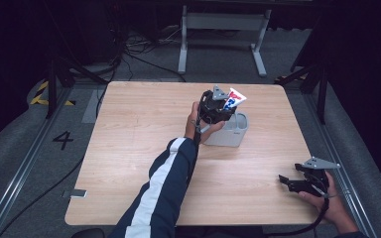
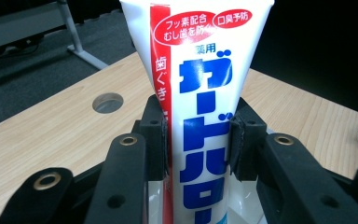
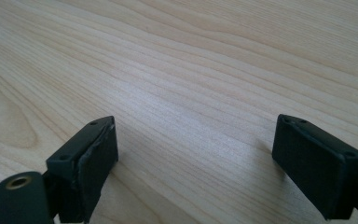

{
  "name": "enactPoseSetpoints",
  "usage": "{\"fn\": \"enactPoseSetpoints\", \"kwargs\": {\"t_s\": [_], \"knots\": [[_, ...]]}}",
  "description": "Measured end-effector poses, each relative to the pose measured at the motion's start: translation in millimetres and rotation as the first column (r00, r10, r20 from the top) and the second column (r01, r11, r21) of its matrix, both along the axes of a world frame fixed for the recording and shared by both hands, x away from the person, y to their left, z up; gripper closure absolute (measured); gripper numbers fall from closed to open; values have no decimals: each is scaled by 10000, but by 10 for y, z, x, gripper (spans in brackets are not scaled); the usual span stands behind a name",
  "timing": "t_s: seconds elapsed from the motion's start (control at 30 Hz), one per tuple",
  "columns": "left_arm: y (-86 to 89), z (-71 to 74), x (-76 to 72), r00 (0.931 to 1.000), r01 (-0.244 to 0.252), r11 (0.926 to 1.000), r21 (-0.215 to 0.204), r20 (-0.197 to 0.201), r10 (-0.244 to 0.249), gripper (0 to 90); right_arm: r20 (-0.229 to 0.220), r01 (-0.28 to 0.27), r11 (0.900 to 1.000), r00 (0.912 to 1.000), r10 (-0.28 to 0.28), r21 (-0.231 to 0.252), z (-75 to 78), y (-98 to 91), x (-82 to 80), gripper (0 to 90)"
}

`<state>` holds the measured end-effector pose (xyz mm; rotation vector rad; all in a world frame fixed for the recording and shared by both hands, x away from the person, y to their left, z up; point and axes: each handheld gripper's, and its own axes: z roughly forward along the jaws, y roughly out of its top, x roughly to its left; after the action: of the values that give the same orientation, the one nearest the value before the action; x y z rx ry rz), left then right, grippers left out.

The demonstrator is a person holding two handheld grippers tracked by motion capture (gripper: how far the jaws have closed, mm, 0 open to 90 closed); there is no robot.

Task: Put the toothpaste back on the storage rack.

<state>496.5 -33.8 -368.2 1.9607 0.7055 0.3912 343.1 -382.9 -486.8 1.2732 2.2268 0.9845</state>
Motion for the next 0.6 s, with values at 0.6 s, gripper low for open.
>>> {"fn": "enactPoseSetpoints", "kwargs": {"t_s": [0.6], "knots": [[57, -108, 6, 9997, 223, 9985, 509, -118, -217, 641, -2, 6, 10000, 10000, -6, 0, 0, 1, 0, 146]]}}
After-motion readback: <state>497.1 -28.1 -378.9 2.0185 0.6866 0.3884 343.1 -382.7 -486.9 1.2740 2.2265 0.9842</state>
